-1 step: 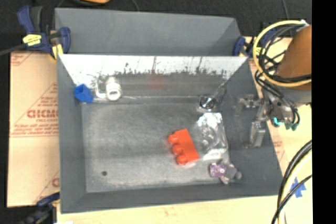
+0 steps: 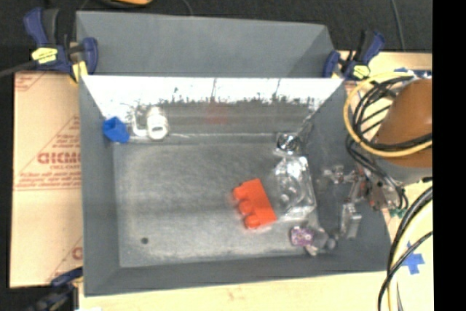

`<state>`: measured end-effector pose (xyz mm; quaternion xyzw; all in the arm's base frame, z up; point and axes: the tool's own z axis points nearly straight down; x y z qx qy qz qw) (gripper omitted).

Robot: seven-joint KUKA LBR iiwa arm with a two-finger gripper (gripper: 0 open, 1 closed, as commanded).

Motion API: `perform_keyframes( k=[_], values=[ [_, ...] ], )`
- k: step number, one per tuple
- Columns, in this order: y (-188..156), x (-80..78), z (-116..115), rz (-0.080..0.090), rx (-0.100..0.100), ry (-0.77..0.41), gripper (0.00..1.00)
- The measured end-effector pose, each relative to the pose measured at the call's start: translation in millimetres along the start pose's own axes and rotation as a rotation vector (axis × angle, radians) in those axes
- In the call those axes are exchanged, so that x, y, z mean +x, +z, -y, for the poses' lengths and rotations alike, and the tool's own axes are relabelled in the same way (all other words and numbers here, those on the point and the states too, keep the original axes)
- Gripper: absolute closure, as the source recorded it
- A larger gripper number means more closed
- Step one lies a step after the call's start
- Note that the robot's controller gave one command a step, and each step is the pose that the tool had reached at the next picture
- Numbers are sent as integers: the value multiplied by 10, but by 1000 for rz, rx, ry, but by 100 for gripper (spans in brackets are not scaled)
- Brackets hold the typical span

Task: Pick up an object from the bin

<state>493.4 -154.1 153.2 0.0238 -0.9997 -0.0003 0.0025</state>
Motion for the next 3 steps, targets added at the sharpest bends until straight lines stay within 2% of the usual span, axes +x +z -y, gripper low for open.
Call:
perform_keyframes(
  k=[1, 2, 3],
  values=[
    [45, -139, -732, 7, -2, -40, 0],
    [859, -107, -887, 3, -1, 102, 0],
    [833, 5, -1268, 5, -1, 179, 0]
  ],
)
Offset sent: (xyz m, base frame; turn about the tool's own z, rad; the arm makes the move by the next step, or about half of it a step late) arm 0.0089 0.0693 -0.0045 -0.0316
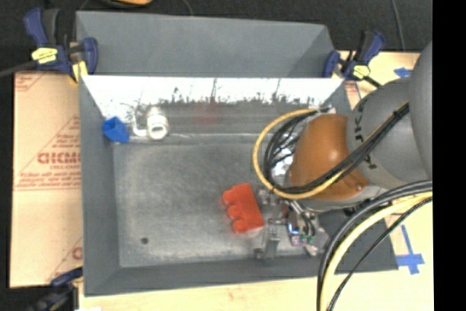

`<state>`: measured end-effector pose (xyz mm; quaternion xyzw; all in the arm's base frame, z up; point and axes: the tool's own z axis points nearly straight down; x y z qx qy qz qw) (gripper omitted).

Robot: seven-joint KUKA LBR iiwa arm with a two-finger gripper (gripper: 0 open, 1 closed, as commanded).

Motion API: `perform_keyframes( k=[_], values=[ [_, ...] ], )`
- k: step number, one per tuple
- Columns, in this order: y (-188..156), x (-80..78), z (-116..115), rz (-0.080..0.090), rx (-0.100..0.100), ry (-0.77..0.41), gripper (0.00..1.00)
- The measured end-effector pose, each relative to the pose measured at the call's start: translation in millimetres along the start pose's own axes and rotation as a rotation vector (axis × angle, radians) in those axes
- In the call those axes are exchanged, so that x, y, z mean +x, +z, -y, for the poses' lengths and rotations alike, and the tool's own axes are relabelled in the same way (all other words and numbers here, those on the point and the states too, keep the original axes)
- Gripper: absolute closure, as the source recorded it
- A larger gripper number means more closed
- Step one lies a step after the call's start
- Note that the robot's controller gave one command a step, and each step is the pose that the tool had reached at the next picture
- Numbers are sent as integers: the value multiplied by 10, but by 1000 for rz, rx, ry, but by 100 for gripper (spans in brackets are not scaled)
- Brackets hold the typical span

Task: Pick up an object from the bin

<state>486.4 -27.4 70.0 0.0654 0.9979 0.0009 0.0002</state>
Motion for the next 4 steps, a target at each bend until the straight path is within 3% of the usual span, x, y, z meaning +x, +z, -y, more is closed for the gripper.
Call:
perform_keyframes(
  k=[1, 2, 3, 4],
  values=[
    [-31, 33, -500, 3, -1, 22, 0],
    [-1, -186, -610, 5, 1, -18, 0],
    [-10, -187, -601, 5, 3, -23, 100],
    [0, -67, -321, -2, 2, -708, 100]
  ],
)
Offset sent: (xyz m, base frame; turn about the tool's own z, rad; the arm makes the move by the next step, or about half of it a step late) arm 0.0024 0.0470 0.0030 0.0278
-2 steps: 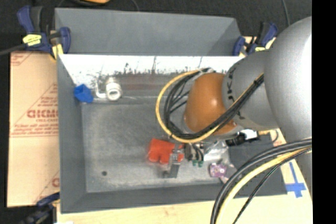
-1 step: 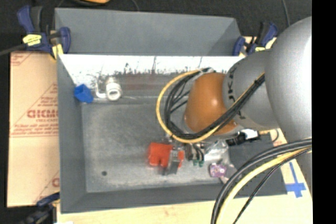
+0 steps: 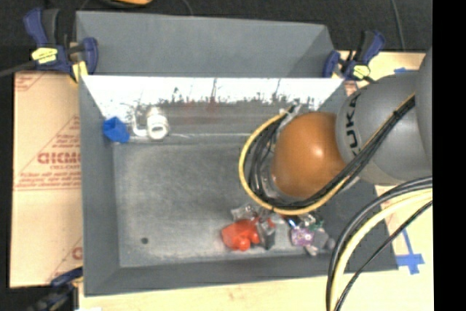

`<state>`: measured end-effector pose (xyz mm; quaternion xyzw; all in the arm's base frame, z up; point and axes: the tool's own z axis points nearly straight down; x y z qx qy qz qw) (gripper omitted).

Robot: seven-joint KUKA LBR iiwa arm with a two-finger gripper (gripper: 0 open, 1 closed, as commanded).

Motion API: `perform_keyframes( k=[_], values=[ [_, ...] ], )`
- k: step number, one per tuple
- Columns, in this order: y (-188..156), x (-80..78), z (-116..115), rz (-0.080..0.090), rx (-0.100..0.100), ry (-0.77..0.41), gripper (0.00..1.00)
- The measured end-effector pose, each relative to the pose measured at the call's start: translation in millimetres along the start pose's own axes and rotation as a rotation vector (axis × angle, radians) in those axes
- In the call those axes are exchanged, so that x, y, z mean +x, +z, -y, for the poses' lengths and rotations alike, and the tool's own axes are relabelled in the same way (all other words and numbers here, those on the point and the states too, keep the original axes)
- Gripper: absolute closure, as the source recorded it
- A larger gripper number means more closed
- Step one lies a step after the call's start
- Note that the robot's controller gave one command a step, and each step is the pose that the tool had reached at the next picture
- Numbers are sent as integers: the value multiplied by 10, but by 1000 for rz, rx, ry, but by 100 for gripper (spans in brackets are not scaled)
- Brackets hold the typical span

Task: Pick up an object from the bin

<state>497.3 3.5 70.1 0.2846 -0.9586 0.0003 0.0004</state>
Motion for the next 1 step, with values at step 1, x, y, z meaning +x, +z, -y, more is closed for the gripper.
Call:
perform_keyframes(
  k=[1],
  values=[
    [-2186, -238, 25, 12, 7, 1, 100]
  ],
)
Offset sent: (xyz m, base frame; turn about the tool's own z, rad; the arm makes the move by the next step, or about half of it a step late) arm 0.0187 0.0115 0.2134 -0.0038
